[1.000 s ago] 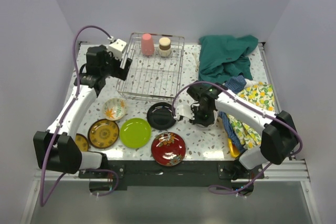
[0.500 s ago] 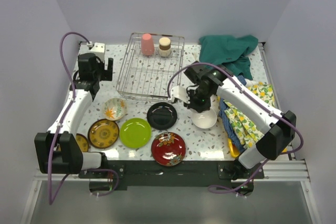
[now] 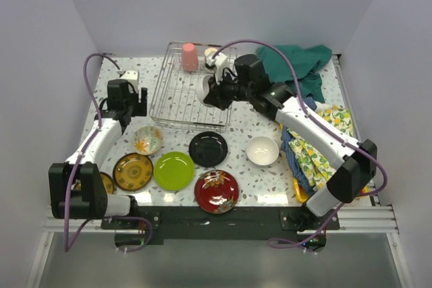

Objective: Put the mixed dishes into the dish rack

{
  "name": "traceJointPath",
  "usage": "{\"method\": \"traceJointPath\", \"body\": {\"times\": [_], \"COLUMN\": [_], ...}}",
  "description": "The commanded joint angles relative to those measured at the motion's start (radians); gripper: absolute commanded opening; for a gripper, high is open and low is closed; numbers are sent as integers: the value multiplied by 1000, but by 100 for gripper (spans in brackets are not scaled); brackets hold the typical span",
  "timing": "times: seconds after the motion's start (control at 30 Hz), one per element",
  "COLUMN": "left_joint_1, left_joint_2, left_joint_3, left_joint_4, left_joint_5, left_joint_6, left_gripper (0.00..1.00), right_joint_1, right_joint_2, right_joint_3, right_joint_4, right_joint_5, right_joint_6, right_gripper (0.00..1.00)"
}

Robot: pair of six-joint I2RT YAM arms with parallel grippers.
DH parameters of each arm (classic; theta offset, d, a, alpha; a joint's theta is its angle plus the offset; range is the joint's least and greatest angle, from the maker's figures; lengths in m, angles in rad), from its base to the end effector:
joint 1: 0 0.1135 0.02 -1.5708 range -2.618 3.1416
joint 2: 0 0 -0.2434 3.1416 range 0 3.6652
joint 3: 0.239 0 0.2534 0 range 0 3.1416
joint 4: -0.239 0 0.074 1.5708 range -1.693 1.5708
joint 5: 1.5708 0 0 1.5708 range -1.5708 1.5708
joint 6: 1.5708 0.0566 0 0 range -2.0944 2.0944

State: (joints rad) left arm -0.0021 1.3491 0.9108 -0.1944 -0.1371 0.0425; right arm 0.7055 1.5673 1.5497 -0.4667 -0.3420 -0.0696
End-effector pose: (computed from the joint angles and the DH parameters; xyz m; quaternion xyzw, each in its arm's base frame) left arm 0.3198 0.0071 0.2239 -0.0111 0.8904 0.0702 0.4497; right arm 0.2763 0.2602 0.3533 -0.4002 0.7477 0.2976 0.4383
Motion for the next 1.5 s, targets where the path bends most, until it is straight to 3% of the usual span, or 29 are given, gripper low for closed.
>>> {"method": "traceJointPath", "body": {"times": [0.0,0.13,0.33,0.73,1.2,1.47], "left_joint_1": [2,2,2,2,2,2], "left_joint_2": [4,-8,-25,30,30,22], "left_joint_3": [-21,-27,-20,31,0,-12], "left_joint_4": [13,-16,-63,-82,-96,-89], "left_joint_5": [102,114,67,77,73,83], "left_joint_6": [-23,-35,-35,-66,-47,-47], "left_gripper": [80,80,81,81,82,82], "right_joint_1": [-3,-5,-6,-34,-35,-34], "right_joint_2": [86,215,419,637,766,763], "right_joint_3": [-40,-37,47,159,199,179], "right_joint_4": [541,803,931,935,1028,1057], "right_joint_5": [-115,-100,-25,9,-66,-110], "right_joint_6": [393,644,856,947,1022,1041], "right_gripper": [0,0,0,0,0,0]}}
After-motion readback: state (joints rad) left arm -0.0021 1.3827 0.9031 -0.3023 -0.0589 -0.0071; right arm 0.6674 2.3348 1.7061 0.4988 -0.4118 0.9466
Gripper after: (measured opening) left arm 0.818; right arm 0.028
